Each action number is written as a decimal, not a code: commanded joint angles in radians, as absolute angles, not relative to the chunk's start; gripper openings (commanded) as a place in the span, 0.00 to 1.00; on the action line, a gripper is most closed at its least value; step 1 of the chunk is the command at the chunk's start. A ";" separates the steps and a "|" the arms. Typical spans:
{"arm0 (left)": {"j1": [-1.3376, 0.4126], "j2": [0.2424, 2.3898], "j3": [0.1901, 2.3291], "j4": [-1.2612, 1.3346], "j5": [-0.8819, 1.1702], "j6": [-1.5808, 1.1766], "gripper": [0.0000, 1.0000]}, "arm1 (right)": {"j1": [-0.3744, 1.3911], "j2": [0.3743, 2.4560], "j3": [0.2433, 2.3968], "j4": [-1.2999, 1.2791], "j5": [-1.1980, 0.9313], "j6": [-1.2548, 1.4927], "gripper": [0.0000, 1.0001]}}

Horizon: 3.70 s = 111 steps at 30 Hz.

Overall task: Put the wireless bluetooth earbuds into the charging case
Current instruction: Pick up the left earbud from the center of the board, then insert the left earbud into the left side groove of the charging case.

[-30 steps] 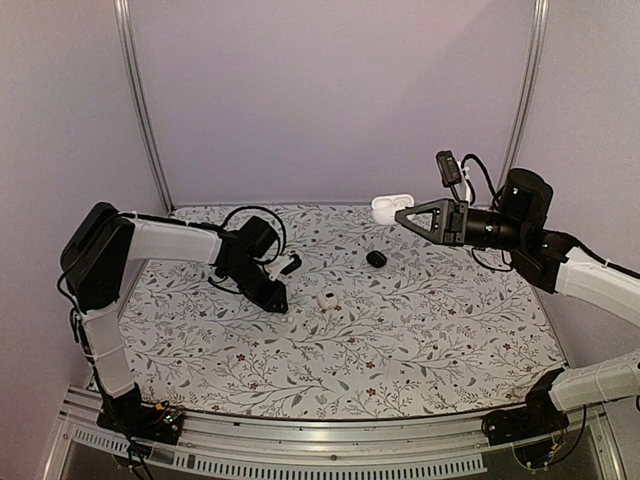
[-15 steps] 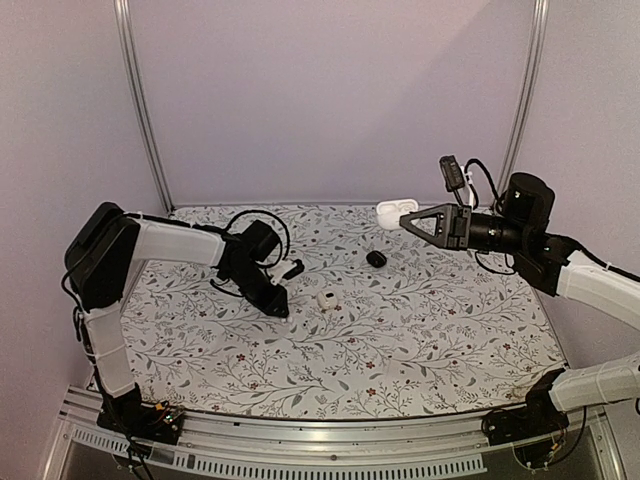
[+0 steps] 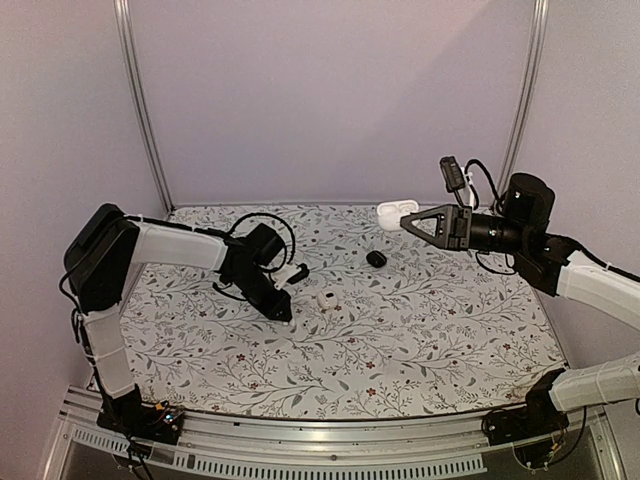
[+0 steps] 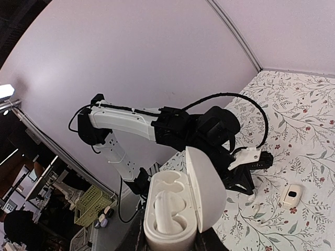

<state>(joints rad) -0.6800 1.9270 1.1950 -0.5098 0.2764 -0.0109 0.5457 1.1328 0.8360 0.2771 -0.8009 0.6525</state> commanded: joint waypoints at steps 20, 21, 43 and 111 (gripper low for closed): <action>-0.730 1.861 1.160 -0.547 0.350 0.019 0.00 | 0.529 1.147 0.822 0.293 -0.831 0.647 0.00; -0.731 1.858 1.159 -0.547 0.351 0.018 0.00 | 0.529 1.147 0.822 0.293 -0.833 0.647 0.00; -0.747 1.706 1.112 -0.464 0.291 0.002 0.00 | 0.523 1.162 0.778 0.321 -0.850 0.628 0.00; -1.223 1.537 1.199 -0.184 -0.243 0.163 0.00 | 0.663 1.427 0.599 0.633 -0.871 -0.020 0.00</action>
